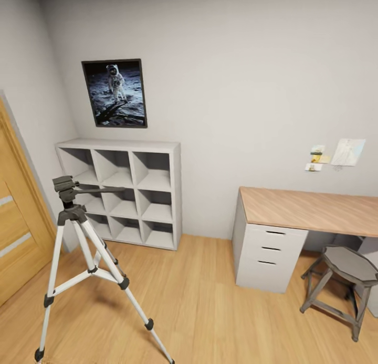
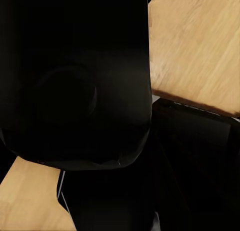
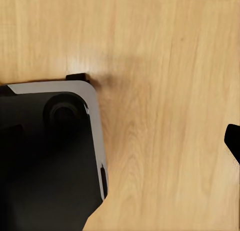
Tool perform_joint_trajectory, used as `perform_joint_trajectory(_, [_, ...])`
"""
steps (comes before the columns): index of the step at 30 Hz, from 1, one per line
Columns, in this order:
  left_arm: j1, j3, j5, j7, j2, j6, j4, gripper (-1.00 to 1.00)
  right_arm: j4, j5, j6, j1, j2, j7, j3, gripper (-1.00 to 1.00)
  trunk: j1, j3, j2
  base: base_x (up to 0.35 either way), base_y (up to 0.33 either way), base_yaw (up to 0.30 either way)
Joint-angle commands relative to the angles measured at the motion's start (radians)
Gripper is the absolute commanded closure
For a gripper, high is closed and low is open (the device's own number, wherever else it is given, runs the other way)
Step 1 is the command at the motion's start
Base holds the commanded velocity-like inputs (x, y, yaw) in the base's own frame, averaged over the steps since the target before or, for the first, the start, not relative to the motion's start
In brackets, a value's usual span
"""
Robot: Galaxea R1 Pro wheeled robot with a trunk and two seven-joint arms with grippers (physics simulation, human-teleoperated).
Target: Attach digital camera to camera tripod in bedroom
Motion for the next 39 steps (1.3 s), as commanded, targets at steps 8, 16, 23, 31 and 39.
perform_joint_trajectory(8, [-0.001, -0.008, 0.007, -0.001, -0.001, 0.001, 0.000, 1.00, 0.003, 0.009, -0.006, -0.001, 0.000, -0.003, -0.007, -1.00, 0.000, -0.001, -0.001, 0.000, 0.000, 0.270])
perform_joint_trajectory(16, [-0.001, -0.008, 0.007, -0.001, -0.001, 0.001, 0.000, 1.00, 0.003, 0.009, -0.006, -0.001, 0.000, -0.003, -0.007, -1.00, 0.000, -0.001, -0.001, 0.000, 0.000, 0.270])
perform_joint_trajectory(23, [-0.001, -0.008, 0.007, -0.001, -0.001, 0.001, 0.000, 1.00, 0.003, 0.008, -0.006, -0.001, -0.001, -0.003, -0.007, -1.00, 0.000, -0.001, -0.001, 0.000, 0.000, 0.270])
perform_joint_trajectory(31, [-0.001, -0.008, 0.007, -0.001, 0.000, 0.001, 0.000, 1.00, 0.003, 0.009, -0.006, -0.001, -0.001, -0.003, -0.008, -1.00, 0.000, -0.001, -0.001, 0.000, 0.000, 0.270])
perform_joint_trajectory(39, [-0.001, -0.007, 0.007, -0.001, 0.000, 0.001, 0.000, 1.00, 0.003, 0.008, -0.006, -0.001, 0.000, -0.003, -0.007, -1.00, 0.000, -0.001, -0.001, 0.000, 0.000, 0.270])
